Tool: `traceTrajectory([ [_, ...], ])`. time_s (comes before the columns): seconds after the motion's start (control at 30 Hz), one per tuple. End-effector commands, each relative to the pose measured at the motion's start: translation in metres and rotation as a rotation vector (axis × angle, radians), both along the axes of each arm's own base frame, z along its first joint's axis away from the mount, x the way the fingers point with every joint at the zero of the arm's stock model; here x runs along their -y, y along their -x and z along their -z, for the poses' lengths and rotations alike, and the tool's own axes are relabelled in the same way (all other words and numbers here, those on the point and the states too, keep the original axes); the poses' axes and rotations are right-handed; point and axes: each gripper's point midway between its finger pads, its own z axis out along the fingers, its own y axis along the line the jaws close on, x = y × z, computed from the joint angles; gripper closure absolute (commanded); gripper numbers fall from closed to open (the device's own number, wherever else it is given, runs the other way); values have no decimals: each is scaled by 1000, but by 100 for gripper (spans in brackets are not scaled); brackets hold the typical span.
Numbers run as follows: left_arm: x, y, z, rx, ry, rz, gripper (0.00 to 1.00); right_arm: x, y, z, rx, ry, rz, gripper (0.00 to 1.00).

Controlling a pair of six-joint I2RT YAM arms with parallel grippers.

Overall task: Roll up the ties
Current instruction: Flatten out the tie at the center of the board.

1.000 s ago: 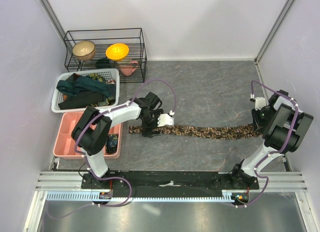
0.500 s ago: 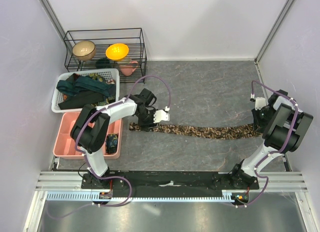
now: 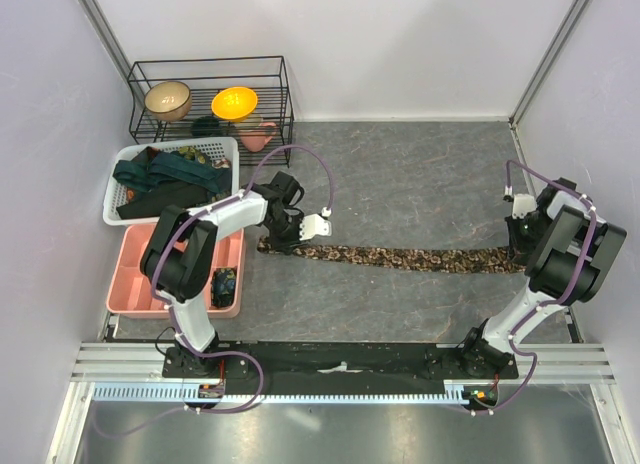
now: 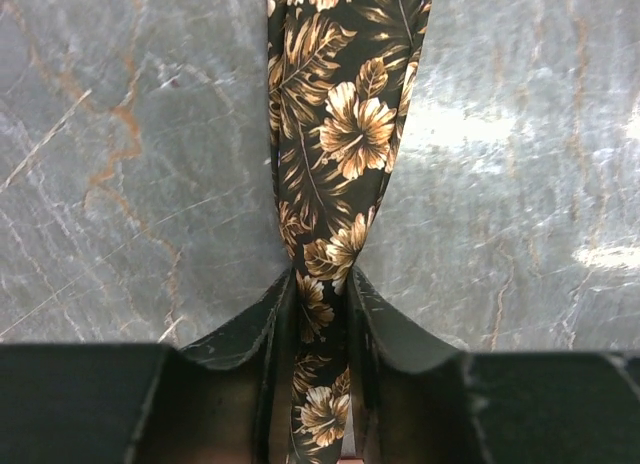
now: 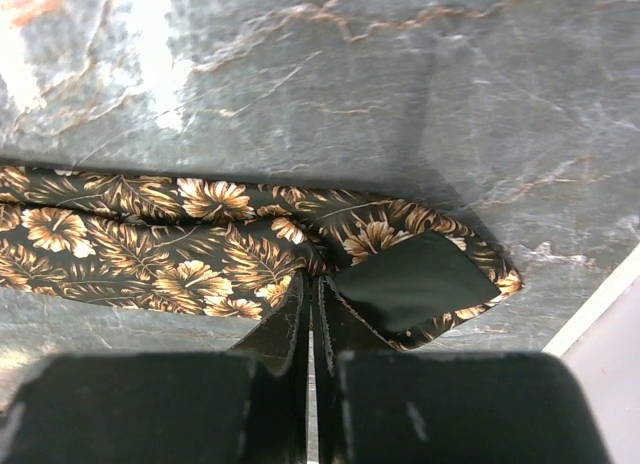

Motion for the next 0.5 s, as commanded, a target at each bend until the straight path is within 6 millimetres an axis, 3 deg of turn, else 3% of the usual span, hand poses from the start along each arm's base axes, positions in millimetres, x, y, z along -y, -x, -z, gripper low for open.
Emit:
traceTrajectory([
  [0.0,-12,-6,13,-43,-40,-38,70,36,-28,25,60,126,63,100],
  [0.2,22,-37,2,-59,50,-156,69,47,-61,17,150,124,164,100],
  [0.33,23,-44,3,-45,39,-166,69,54,-73,6,177,137,172,99],
  [0.47,17,-44,7,-35,14,-157,69,56,-76,-6,193,137,167,85],
])
